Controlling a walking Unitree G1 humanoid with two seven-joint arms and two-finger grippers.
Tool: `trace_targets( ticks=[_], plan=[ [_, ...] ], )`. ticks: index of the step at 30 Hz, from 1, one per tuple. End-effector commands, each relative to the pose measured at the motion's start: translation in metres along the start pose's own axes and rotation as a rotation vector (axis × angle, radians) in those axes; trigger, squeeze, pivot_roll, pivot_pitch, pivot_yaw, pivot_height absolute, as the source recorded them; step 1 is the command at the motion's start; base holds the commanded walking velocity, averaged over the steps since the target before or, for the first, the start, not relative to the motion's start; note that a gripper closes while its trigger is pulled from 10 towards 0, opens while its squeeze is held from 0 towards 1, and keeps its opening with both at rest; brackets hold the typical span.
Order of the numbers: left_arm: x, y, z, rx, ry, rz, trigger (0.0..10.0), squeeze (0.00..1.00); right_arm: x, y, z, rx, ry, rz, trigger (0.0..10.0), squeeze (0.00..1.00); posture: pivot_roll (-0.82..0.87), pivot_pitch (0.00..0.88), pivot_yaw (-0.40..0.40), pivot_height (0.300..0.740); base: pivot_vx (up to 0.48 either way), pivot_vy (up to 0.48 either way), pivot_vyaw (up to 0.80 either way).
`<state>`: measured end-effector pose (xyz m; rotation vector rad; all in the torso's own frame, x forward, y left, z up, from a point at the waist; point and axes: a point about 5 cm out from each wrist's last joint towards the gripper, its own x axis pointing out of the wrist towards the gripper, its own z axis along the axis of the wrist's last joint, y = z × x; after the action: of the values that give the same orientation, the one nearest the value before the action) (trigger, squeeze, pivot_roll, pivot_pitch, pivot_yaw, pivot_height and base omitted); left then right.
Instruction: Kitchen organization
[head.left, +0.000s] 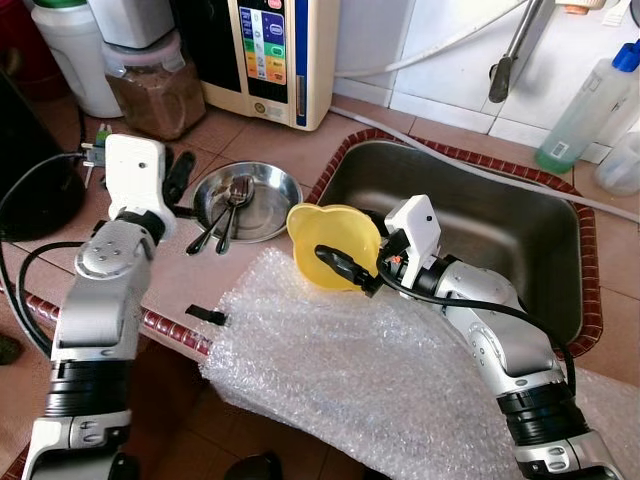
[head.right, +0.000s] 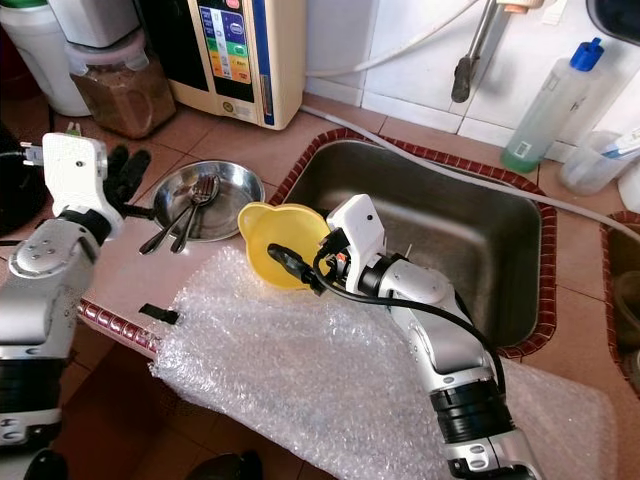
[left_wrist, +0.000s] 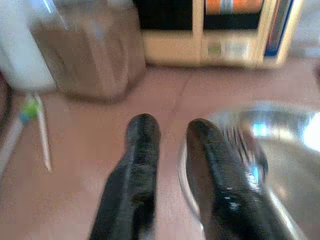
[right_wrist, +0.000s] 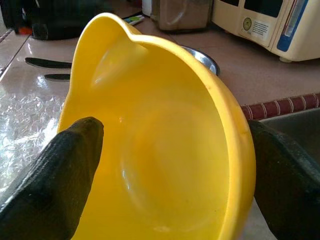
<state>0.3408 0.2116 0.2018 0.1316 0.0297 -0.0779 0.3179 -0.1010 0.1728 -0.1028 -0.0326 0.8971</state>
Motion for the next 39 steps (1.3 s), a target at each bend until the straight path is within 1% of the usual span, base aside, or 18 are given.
trace_targets(
  ticks=[1, 5, 7, 8, 10, 13, 15, 16, 18, 19, 20, 21, 23, 24, 25, 29, 32, 39],
  plan=[
    [0.001, -0.001, -0.002, -0.025, 0.038, -0.031, 10.0, 1.00, 0.001, 0.002, 0.000, -0.014, 0.003, 0.007, 10.0, 0.00, 0.08, 0.156, -0.020, 0.740, 0.000, 0.000, 0.00],
    [0.008, -0.002, 0.006, -0.064, 0.065, -0.039, 10.0, 1.00, 0.001, 0.004, -0.001, -0.020, 0.008, 0.011, 10.0, 0.00, 0.08, 0.165, -0.017, 0.740, 0.000, 0.000, 0.00],
    [0.010, -0.003, 0.012, -0.084, 0.041, -0.049, 10.0, 1.00, 0.001, 0.005, -0.001, -0.022, 0.008, 0.012, 10.0, 0.00, 0.08, 0.166, -0.016, 0.740, 0.000, 0.000, 0.00],
    [0.010, -0.003, 0.012, -0.084, 0.041, -0.049, 10.0, 1.00, 0.001, 0.005, -0.001, -0.022, 0.008, 0.012, 10.0, 0.00, 0.08, 0.166, -0.016, 0.740, 0.000, 0.000, 0.00],
    [0.014, -0.006, 0.019, -0.101, 0.038, -0.063, 10.0, 1.00, 0.002, 0.007, -0.003, -0.022, 0.010, 0.013, 10.0, 0.00, 0.08, 0.168, -0.014, 0.740, 0.000, 0.000, 0.00],
    [0.015, -0.007, 0.021, -0.107, 0.043, -0.070, 10.0, 1.00, 0.002, 0.007, -0.003, -0.024, 0.012, 0.015, 10.0, 0.00, 0.08, 0.168, -0.013, 0.740, 0.000, 0.000, 0.00],
    [0.016, -0.010, 0.023, -0.114, 0.051, -0.083, 10.0, 1.00, 0.002, 0.008, -0.004, -0.028, 0.013, 0.018, 10.0, 0.00, 0.07, 0.166, -0.013, 0.740, 0.000, 0.000, 0.00],
    [0.017, -0.014, 0.024, -0.123, 0.062, -0.103, 10.0, 1.00, 0.003, 0.008, -0.004, -0.031, 0.014, 0.019, 10.0, 0.00, 0.07, 0.166, -0.012, 0.740, 0.000, 0.000, 0.00],
    [0.017, -0.014, 0.024, -0.123, 0.062, -0.103, 10.0, 1.00, 0.003, 0.008, -0.004, -0.031, 0.014, 0.019, 10.0, 0.00, 0.07, 0.166, -0.012, 0.740, 0.000, 0.000, 0.00],
    [0.018, -0.020, 0.025, -0.132, 0.092, -0.134, 10.0, 1.00, 0.003, 0.008, -0.003, -0.034, 0.015, 0.020, 10.0, 0.00, 0.07, 0.165, -0.012, 0.740, 0.000, 0.000, 0.00],
    [0.019, -0.032, 0.024, -0.148, 0.142, -0.173, 10.0, 1.00, 0.004, 0.008, -0.003, -0.037, 0.015, 0.024, 10.0, 0.00, 0.07, 0.164, -0.011, 0.740, 0.000, 0.000, 0.00],
    [0.019, -0.032, 0.024, -0.148, 0.142, -0.173, 10.0, 1.00, 0.004, 0.008, -0.003, -0.037, 0.015, 0.024, 10.0, 0.00, 0.07, 0.164, -0.011, 0.740, 0.000, 0.000, 0.00],
    [0.019, -0.040, 0.026, -0.158, 0.145, -0.203, 10.0, 1.00, 0.005, 0.009, -0.003, -0.042, 0.016, 0.030, 10.0, 0.00, 0.07, 0.162, -0.011, 0.740, 0.000, 0.000, 0.00],
    [0.019, -0.040, 0.026, -0.158, 0.145, -0.203, 10.0, 1.00, 0.005, 0.009, -0.003, -0.042, 0.016, 0.030, 10.0, 0.00, 0.07, 0.162, -0.011, 0.740, 0.000, 0.000, 0.00],
    [0.019, -0.045, 0.025, -0.161, 0.171, -0.222, 10.0, 1.00, 0.006, 0.010, -0.003, -0.046, 0.016, 0.036, 10.0, 0.00, 0.07, 0.159, -0.008, 0.740, 0.000, 0.000, 0.00],
    [0.019, -0.052, 0.023, -0.163, 0.206, -0.249, 10.0, 1.00, 0.007, 0.011, -0.003, -0.052, 0.018, 0.043, 10.0, 0.00, 0.07, 0.156, -0.006, 0.740, 0.000, 0.000, 0.00],
    [0.019, -0.053, 0.021, -0.141, 0.234, -0.244, 10.0, 1.00, 0.007, 0.012, -0.003, -0.059, 0.021, 0.049, 10.0, 0.00, 0.07, 0.155, -0.004, 0.740, 0.000, 0.000, 0.00],
    [0.020, -0.051, 0.021, -0.101, 0.264, -0.240, 10.0, 1.00, 0.009, 0.014, -0.004, -0.062, 0.021, 0.058, 10.0, 0.00, 0.08, 0.147, -0.002, 0.740, 0.000, 0.000, 0.00]
  ],
)
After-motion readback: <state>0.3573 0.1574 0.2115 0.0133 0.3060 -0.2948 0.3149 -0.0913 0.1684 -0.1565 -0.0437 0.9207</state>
